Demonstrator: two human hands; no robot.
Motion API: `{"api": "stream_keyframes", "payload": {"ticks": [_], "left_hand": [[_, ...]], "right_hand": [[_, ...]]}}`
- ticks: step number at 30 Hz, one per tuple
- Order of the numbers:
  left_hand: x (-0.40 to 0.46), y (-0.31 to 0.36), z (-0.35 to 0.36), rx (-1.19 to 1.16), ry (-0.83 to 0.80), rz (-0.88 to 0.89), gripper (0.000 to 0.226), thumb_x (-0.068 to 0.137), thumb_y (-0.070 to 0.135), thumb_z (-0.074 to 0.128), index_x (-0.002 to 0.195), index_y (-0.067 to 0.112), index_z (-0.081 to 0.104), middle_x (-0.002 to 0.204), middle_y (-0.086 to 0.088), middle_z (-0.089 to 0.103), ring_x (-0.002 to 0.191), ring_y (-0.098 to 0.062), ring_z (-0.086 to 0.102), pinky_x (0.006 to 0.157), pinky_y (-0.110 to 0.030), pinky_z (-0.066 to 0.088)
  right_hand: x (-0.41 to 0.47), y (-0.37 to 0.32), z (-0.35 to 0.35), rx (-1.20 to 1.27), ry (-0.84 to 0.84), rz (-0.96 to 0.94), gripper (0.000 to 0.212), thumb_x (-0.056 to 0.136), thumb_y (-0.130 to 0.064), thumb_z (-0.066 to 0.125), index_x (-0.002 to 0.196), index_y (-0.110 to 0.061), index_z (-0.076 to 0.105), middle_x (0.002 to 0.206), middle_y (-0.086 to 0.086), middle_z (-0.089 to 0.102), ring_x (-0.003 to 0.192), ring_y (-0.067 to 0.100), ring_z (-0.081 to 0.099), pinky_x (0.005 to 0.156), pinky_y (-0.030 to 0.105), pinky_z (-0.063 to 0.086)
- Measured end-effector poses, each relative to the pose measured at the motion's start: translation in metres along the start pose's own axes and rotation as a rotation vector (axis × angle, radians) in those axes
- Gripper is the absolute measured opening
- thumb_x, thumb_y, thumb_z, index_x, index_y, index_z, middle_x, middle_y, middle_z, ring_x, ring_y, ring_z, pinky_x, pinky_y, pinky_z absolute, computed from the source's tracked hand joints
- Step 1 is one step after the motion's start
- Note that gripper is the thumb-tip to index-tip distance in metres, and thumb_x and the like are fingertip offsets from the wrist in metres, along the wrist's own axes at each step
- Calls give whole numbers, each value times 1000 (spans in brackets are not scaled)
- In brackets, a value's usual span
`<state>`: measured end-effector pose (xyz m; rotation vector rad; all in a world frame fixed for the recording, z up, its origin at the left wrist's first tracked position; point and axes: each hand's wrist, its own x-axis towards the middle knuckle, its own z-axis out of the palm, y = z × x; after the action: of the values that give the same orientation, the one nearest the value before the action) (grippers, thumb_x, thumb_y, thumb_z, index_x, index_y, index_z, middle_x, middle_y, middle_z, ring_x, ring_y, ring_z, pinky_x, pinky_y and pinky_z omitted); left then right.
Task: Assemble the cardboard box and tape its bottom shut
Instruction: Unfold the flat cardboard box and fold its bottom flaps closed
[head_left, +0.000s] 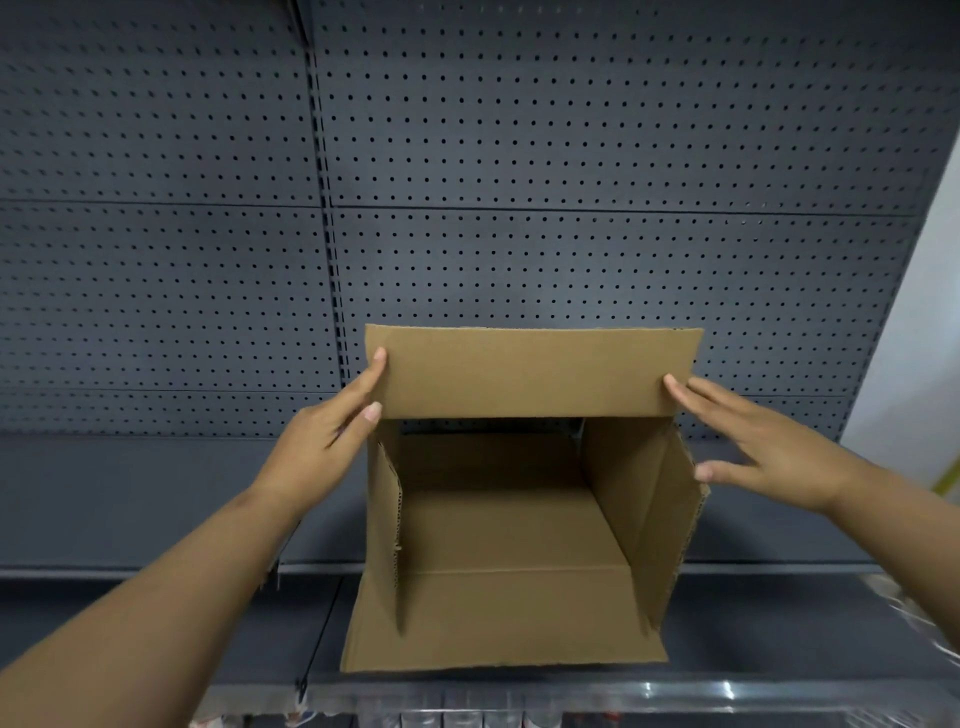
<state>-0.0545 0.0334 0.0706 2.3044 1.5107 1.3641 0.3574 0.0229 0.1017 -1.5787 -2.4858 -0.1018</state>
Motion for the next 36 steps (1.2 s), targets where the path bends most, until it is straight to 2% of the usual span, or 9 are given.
{"api": "stream_keyframes", "payload": {"ticks": [2,5,8,11,18,23,28,33,36], "left_hand": [[-1,-1,-6,8,-95,-14,59,91,50,43,125,72,-1,116,12,46,97,1,46,84,-21,36],[0,1,-8,46,-172,-41,80,86,39,57,131,58,-7,135,10,40,127,-6,37,102,-27,31],[2,3,-3,88,-147,-66,89,81,35,63,128,56,-10,144,-1,41,132,-16,38,106,-33,32],[3,1,4,120,-91,-82,88,79,38,60,127,54,-12,144,-3,41,132,-21,39,105,-37,33],[0,-8,21,213,72,-64,97,78,37,66,134,40,-13,135,0,51,108,-17,53,90,-28,41],[0,-12,27,234,181,-91,97,79,34,67,136,33,-12,95,1,53,81,-12,49,77,-26,44],[1,-14,25,213,185,-125,95,81,34,66,136,35,-12,115,-7,58,96,-17,53,84,-27,41],[0,-13,24,229,176,-102,96,81,32,67,137,33,-12,93,1,50,80,-14,50,78,-30,45],[0,-13,26,228,171,-97,97,80,32,67,137,33,-11,92,-1,53,77,-14,50,75,-26,42]], "right_hand": [[3,-2,1,-6,28,5,95,52,-95,11,131,-53,-20,143,-25,-17,134,-4,-1,109,25,19],[10,-13,14,16,147,47,81,69,-72,27,130,-48,-20,153,-14,5,141,11,15,109,31,28],[20,-25,34,99,316,72,77,72,-65,29,133,-46,-15,144,4,30,118,22,44,88,34,45],[28,-32,51,105,438,108,76,79,-60,37,134,-44,-14,131,9,35,91,22,49,68,31,44],[39,-37,66,128,544,114,89,81,-40,62,136,-41,-9,132,13,39,97,28,54,74,39,52],[45,-41,68,96,532,138,92,80,-41,63,135,-40,-11,135,13,39,96,28,55,73,37,51],[44,-46,68,84,487,170,93,82,-41,62,133,-40,-15,146,16,30,115,29,51,84,37,48],[34,-44,64,84,385,140,99,80,-42,63,132,-41,-20,153,11,18,134,24,34,99,34,40],[25,-38,67,96,291,126,105,78,-44,65,130,-42,-26,157,4,6,142,19,18,108,32,32]]}}
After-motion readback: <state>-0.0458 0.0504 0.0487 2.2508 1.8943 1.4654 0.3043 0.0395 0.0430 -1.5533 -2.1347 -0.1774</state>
